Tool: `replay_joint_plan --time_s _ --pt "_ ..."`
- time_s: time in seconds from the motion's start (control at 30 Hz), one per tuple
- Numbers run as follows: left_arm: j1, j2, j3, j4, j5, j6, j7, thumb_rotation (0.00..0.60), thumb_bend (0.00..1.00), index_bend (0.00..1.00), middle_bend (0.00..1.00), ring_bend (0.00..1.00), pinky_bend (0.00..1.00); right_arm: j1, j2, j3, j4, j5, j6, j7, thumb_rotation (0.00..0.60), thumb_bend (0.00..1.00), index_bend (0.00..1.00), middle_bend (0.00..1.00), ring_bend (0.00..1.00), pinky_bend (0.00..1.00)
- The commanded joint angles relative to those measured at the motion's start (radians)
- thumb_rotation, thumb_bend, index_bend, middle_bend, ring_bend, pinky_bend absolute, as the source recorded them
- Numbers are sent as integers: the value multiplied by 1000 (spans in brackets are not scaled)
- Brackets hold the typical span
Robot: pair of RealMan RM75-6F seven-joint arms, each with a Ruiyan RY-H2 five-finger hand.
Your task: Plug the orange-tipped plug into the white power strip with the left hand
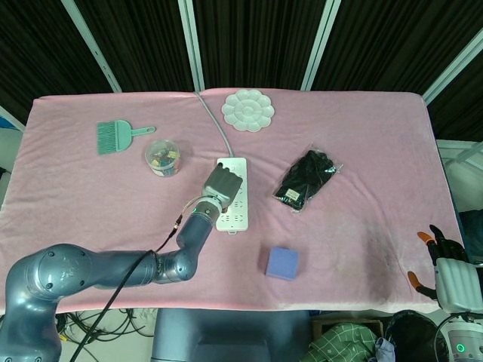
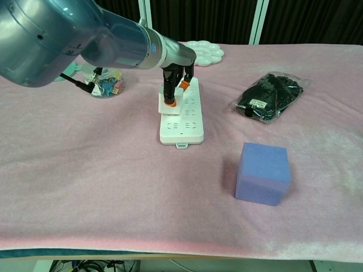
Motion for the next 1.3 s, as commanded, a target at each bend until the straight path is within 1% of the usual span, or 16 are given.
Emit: replay_joint_plan --time_s 0.03,0.4,1.03,1.3 --pt "5 -9 0 14 14 -5 -10 600 578 603 618 248 169 0 0 0 1 -1 0 0 600 202 182 57 168 140" --pt "18 -31 -1 35 62 -18 -36 600 579 612 631 260 172 0 1 0 0 -1 0 2 600 202 182 57 168 140" --pt "23 -62 18 68 60 -42 -31 600 579 622 640 268 173 1 2 0 -1 0 -4 6 600 203 182 57 168 140" --pt "20 -76 3 82 86 -39 -46 600 579 622 639 268 178 2 1 -1 -1 1 -5 6 600 203 182 57 168 140"
